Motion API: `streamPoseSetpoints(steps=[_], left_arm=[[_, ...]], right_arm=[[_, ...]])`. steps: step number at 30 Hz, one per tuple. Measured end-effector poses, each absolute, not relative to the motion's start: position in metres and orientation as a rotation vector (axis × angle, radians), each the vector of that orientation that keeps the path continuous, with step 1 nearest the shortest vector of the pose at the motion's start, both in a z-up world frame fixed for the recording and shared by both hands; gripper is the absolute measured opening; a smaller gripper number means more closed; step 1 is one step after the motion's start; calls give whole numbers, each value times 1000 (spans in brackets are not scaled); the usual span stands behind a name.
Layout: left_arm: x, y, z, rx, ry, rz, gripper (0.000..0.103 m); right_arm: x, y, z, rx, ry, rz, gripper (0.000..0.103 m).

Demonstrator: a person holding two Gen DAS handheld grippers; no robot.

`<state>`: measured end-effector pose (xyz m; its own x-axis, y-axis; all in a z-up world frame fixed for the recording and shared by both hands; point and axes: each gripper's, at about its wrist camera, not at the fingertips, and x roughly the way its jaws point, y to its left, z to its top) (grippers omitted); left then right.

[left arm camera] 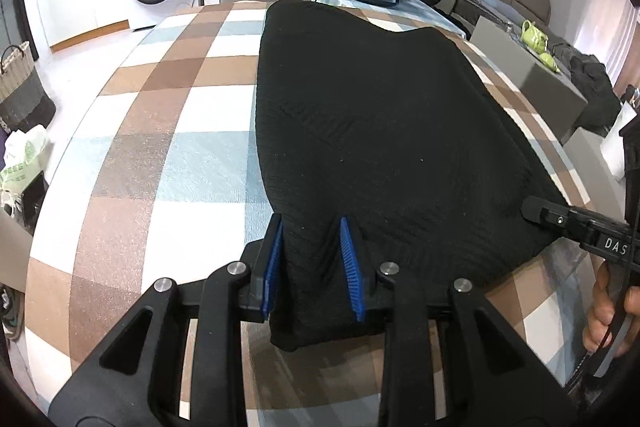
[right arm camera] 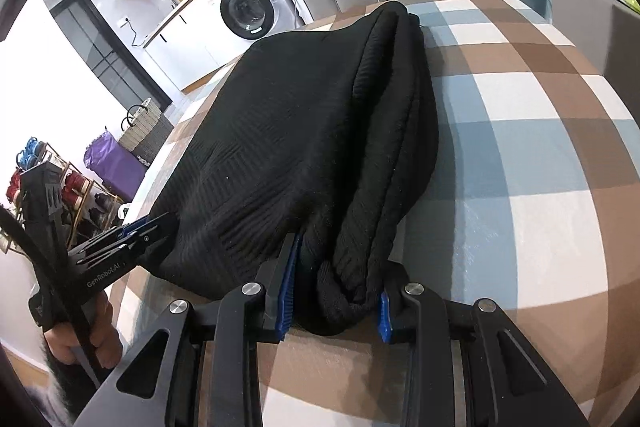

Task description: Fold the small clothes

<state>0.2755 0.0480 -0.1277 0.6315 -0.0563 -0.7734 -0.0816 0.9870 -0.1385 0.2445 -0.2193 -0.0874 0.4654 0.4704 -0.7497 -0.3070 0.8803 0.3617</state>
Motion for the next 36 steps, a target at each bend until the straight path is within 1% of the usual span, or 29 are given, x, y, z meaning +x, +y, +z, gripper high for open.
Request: streamPoseSetpoints(steps=[9, 15, 17, 18, 19, 20, 21, 22, 24, 26, 28, 29, 32, 36], left_arm=[[280, 52, -134, -171, 880, 20, 25], [270, 51, -133, -189, 871, 21, 25], [266, 51, -131, -186, 866, 24, 26], [263, 51, -128, -178, 862, 27, 28], [259, 50, -126, -168, 856, 30, 30], [254, 50, -122, -156, 839, 32, 39], [250, 49, -118, -150, 826, 33, 52], [243, 49, -113, -142, 801, 30, 59], [231, 48, -103, -127, 746, 25, 84], [216, 46, -94, -102, 691, 28, 89], [205, 46, -87, -90, 650, 36, 101], [198, 47, -84, -91, 619, 41, 102], [179, 49, -79, -97, 547, 39, 102], [160, 50, -80, -93, 510, 36, 102]], right_arm=[[250, -218, -89, 197, 964, 462, 32], [239, -218, -87, 194, 960, 451, 34], [238, -219, -86, 184, 956, 446, 43], [237, -220, -85, 180, 953, 445, 46], [237, -220, -83, 176, 949, 449, 54], [236, -221, -80, 172, 940, 457, 65], [233, -224, -75, 175, 913, 465, 71], [230, -226, -70, 177, 887, 465, 82], [222, -229, -61, 168, 836, 452, 95], [212, -233, -51, 136, 771, 445, 103], [204, -235, -44, 115, 725, 452, 103], [198, -237, -40, 102, 695, 450, 103], [186, -240, -33, 81, 633, 458, 103], [166, -242, -29, 68, 563, 486, 103]])
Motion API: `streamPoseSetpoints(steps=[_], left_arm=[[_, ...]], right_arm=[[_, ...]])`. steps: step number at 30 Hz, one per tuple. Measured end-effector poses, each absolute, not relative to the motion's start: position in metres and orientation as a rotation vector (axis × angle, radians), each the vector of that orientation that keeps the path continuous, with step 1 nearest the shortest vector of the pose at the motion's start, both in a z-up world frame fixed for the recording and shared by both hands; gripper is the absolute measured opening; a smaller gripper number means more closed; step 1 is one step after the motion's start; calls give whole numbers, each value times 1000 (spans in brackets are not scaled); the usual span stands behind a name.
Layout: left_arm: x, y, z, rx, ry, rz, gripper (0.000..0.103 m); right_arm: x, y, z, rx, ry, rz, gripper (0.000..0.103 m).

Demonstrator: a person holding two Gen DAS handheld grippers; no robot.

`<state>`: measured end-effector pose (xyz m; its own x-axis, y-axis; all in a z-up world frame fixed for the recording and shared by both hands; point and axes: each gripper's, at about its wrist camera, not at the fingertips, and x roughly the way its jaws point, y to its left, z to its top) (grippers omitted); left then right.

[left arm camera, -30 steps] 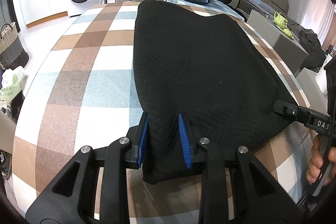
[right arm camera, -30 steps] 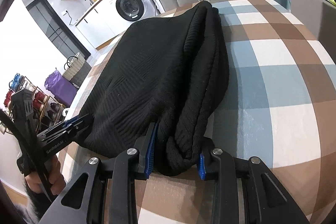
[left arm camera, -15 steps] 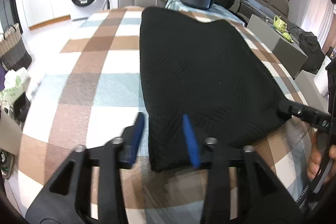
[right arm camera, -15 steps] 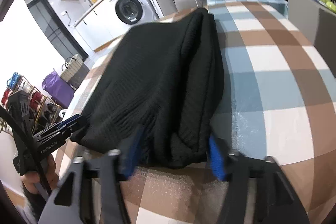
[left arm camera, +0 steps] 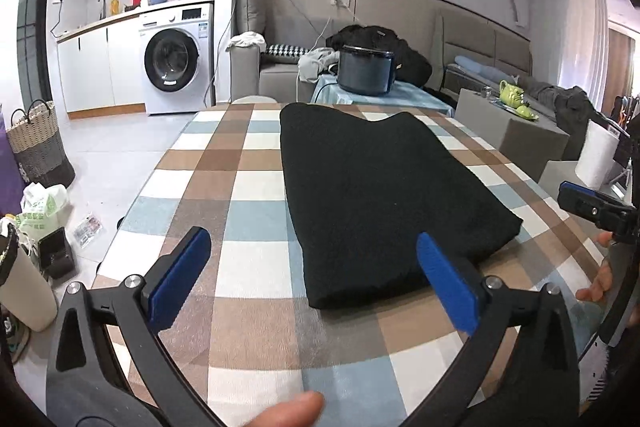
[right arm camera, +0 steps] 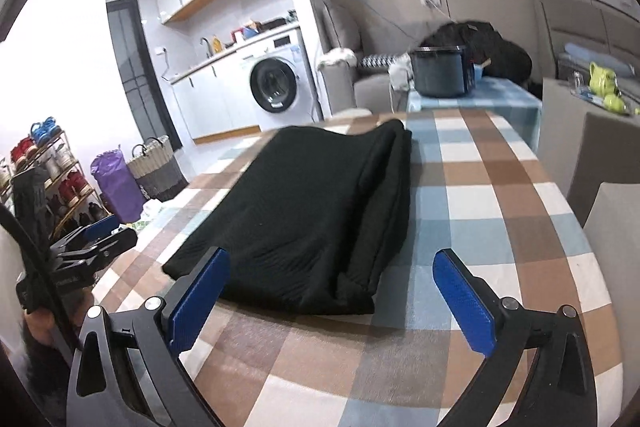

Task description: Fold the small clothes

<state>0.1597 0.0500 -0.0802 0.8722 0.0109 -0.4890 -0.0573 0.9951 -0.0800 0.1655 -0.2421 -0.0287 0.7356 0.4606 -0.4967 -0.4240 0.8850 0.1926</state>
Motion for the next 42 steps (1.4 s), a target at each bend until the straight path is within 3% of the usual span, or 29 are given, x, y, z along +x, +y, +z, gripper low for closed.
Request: streamPoseSetpoints(steps=[19, 42], left_arm=[[130, 51, -102, -146, 475, 9, 102], [134, 49, -108, -122, 480, 25, 102]], right_arm=[[124, -245, -50, 145, 430, 571, 103], [123, -243, -56, 131, 444, 588, 103]])
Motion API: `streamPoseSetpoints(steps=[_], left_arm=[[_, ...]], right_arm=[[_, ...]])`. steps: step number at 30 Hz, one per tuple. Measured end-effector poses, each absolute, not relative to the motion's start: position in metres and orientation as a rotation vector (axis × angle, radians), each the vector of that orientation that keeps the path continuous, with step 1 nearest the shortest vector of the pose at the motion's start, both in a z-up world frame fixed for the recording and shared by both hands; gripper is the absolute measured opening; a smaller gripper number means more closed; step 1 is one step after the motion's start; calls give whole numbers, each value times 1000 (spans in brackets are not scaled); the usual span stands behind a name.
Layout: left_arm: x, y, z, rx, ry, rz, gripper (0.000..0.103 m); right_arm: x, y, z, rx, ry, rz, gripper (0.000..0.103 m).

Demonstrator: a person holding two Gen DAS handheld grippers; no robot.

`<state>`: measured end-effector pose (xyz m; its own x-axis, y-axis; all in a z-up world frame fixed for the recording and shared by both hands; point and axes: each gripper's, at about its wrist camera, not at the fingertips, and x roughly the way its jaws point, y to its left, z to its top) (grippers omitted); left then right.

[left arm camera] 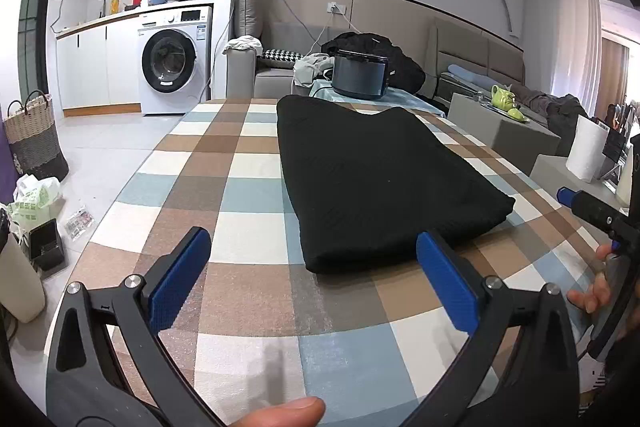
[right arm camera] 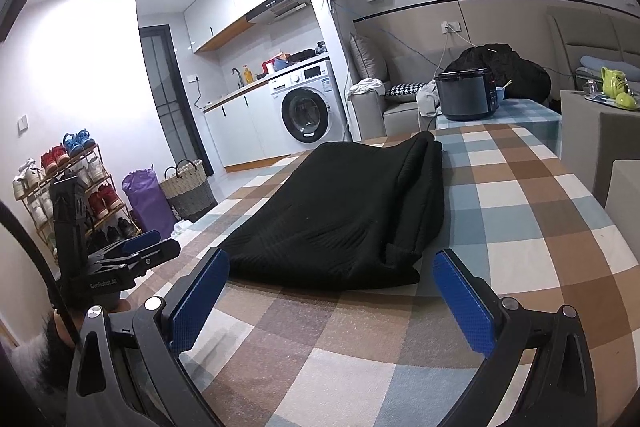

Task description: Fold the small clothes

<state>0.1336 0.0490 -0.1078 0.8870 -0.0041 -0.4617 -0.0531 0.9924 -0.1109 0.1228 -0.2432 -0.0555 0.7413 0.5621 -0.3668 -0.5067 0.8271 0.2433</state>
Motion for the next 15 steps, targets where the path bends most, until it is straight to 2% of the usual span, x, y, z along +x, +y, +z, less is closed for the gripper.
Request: streamPoseSetpoints(steps=[15], left_arm=[[134, 50, -109, -121, 481, 28, 102]], right_arm=[[123, -242, -57, 129, 442, 591, 103]])
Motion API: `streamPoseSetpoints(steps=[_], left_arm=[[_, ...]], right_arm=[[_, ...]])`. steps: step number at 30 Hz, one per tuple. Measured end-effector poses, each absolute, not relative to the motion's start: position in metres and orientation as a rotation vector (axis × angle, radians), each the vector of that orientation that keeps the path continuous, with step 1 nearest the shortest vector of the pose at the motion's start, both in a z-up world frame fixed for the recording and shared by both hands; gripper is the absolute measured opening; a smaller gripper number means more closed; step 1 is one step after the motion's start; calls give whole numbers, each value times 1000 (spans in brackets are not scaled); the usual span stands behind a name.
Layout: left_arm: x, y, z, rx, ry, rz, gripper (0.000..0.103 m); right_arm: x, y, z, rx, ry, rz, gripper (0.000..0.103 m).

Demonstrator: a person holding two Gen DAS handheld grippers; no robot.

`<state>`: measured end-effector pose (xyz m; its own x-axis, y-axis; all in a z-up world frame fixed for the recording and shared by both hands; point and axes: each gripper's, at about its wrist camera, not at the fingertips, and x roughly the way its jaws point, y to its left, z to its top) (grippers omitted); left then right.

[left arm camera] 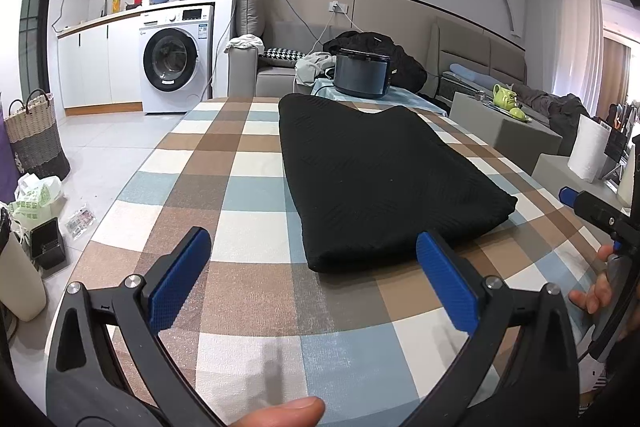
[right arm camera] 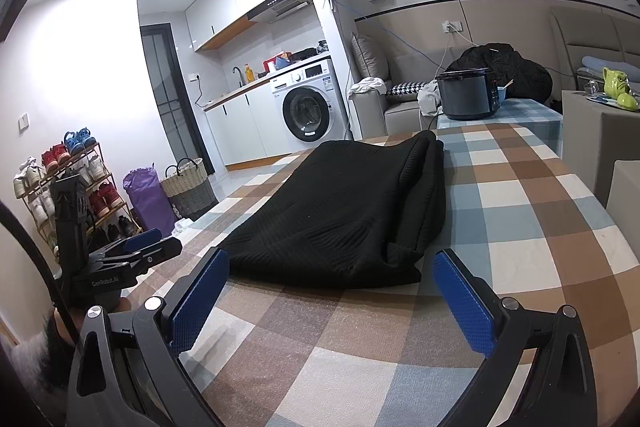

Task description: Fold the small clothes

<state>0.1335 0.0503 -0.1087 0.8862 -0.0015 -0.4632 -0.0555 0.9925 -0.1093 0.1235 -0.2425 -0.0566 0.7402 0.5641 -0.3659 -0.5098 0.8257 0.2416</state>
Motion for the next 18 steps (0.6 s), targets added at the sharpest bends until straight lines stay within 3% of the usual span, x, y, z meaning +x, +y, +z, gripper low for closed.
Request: streamPoseSetpoints(steps=[18], left_arm=[[133, 51, -109, -120, 482, 28, 102]], right_arm=[[123, -242, -57, 128, 443, 592, 103]])
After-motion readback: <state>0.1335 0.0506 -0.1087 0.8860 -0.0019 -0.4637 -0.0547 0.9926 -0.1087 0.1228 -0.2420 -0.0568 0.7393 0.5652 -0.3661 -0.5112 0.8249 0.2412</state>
